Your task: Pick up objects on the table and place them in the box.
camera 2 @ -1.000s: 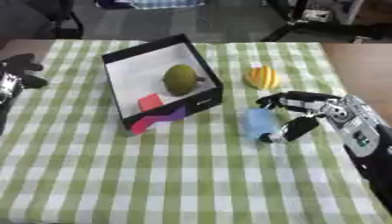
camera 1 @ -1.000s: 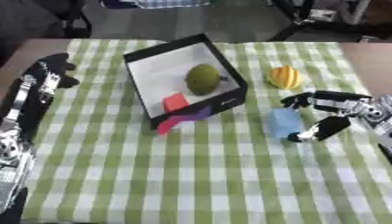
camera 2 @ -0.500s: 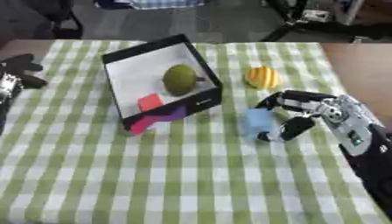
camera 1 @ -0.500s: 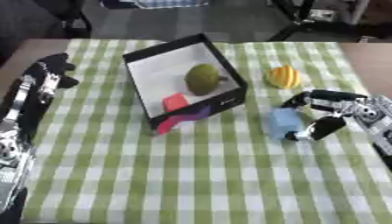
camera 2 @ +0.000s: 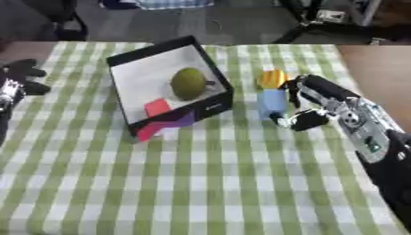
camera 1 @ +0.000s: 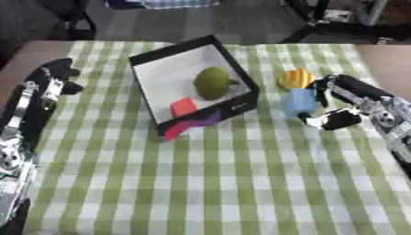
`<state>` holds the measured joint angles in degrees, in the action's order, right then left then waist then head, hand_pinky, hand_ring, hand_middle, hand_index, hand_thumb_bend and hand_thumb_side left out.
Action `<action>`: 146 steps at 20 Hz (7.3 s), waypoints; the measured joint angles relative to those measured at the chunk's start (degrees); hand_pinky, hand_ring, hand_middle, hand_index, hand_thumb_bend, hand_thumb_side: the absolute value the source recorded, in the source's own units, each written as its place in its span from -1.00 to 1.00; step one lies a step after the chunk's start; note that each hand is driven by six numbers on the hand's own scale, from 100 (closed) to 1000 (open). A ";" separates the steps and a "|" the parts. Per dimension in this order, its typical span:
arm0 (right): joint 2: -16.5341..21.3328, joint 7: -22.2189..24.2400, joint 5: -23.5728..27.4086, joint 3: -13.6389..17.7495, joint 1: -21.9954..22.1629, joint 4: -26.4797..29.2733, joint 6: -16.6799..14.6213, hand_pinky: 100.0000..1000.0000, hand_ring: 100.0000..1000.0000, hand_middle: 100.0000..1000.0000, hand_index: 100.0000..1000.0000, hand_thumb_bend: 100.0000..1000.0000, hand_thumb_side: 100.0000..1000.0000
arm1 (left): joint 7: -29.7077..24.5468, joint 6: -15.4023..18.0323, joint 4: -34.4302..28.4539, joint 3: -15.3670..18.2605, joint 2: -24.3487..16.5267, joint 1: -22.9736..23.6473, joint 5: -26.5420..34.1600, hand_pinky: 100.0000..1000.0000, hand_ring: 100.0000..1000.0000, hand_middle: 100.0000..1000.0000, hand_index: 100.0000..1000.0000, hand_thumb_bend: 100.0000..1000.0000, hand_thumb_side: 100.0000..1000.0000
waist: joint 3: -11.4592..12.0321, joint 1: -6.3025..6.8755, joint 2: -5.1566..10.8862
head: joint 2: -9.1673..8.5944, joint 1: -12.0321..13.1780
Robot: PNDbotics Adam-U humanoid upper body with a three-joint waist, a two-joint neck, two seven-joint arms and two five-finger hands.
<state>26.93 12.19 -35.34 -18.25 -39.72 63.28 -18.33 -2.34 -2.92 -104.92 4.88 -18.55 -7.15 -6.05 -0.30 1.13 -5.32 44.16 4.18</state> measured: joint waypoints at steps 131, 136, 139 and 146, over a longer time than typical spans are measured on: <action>-11.32 -10.31 -18.86 10.66 -12.89 -1.67 5.65 0.80 0.60 0.63 0.88 -0.66 -0.12 | -1.99 0.29 1.17 -2.10 4.50 -1.86 1.69 0.41 0.08 0.23 0.65 -0.46 0.71 | 6.38 0.15 -2.26 | -5.75 -15.35; -3.76 -11.09 -9.88 9.36 -5.63 9.96 8.18 0.75 0.53 0.57 0.83 -1.00 0.06 | -1.53 0.28 1.48 -1.76 4.50 -1.44 1.56 0.41 0.08 0.23 0.65 -0.46 0.70 | 5.36 -0.18 -2.15 | -5.49 -13.77; 0.05 -12.16 -3.31 9.63 0.49 16.64 11.21 0.74 0.50 0.54 0.82 -1.00 0.09 | -1.29 0.21 1.80 -1.74 4.50 -1.43 1.51 0.40 0.07 0.22 0.64 -0.47 0.69 | 4.72 -0.35 -1.86 | -5.17 -12.83; 1.84 -16.83 8.61 14.40 16.40 28.59 16.12 0.73 0.45 0.47 0.80 -1.00 0.19 | 0.66 0.55 1.85 -1.42 4.51 -1.71 1.49 0.39 0.10 0.23 0.62 -0.48 0.66 | 3.44 -0.54 -1.48 | -4.46 -10.48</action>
<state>28.77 -4.64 -26.72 -3.85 -23.32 91.87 -2.21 -1.68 -2.37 -103.07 3.46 -14.04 -8.86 -4.56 3.13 0.59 -6.80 39.70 -6.30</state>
